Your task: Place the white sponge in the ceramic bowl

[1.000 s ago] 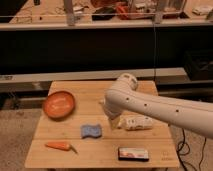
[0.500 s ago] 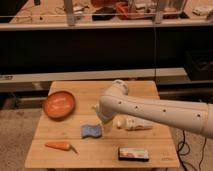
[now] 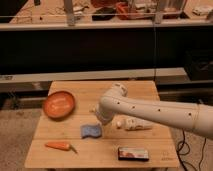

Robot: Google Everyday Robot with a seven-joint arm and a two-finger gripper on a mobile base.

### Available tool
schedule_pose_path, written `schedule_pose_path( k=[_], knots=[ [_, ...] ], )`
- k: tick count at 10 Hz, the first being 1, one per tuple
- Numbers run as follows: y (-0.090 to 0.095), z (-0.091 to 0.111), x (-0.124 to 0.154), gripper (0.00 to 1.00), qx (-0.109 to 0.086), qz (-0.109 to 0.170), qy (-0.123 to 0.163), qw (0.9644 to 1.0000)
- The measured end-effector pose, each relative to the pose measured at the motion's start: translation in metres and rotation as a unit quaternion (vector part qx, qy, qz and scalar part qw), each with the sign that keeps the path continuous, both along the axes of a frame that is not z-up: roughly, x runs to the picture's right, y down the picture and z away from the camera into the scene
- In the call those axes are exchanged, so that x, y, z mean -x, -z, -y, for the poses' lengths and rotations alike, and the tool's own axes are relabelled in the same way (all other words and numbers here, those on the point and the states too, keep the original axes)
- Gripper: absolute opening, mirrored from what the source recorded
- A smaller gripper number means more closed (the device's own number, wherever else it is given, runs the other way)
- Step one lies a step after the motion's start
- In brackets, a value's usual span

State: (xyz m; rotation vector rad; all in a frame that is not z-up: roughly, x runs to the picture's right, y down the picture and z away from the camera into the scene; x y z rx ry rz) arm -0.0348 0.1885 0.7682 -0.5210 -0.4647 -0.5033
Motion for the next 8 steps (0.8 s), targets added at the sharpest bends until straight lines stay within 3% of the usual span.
schedule_pose_path(
  k=[5, 8],
  knots=[
    [-0.029, -0.023, 0.002, 0.8, 0.022, 0.039, 0.025, 0.9987],
    [-0.036, -0.026, 0.006, 0.8, 0.033, 0.047, 0.028, 0.998]
  ],
)
